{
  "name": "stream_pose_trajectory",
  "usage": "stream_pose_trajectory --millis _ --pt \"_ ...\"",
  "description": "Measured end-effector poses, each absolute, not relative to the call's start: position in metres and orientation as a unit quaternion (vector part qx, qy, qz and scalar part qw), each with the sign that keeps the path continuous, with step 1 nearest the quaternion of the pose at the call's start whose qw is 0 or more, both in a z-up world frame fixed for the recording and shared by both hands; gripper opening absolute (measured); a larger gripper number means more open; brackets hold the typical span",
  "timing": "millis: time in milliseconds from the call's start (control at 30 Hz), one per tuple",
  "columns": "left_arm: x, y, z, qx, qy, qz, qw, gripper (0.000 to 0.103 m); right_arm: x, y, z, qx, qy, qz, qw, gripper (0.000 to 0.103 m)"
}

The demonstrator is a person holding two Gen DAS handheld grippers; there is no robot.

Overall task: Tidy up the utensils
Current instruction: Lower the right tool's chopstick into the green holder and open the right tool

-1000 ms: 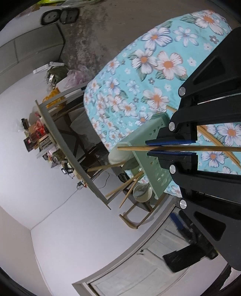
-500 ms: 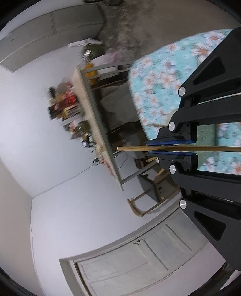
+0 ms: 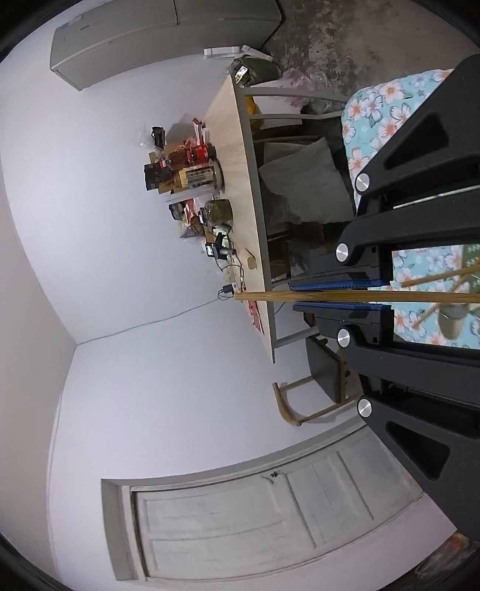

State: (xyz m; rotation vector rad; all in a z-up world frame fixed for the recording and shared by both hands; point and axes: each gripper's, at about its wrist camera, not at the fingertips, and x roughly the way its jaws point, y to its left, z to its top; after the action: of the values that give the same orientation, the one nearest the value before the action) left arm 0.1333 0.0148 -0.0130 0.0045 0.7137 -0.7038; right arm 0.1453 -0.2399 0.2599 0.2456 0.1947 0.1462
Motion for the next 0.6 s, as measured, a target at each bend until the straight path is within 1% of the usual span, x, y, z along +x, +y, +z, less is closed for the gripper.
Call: stream_pose_trajectory --millis 300,600 --pt "0.141 0.022 -0.020 -0.012 0.351 -0.333 0.875 0.088 0.191 -0.228 0.217 0.089 0.121 0.051 0.987 0.006" --pt "0.143 0.023 -0.020 -0.018 0.349 -0.335 0.875 0.088 0.204 -0.224 0.189 0.070 0.154 0.032 0.985 0.006"
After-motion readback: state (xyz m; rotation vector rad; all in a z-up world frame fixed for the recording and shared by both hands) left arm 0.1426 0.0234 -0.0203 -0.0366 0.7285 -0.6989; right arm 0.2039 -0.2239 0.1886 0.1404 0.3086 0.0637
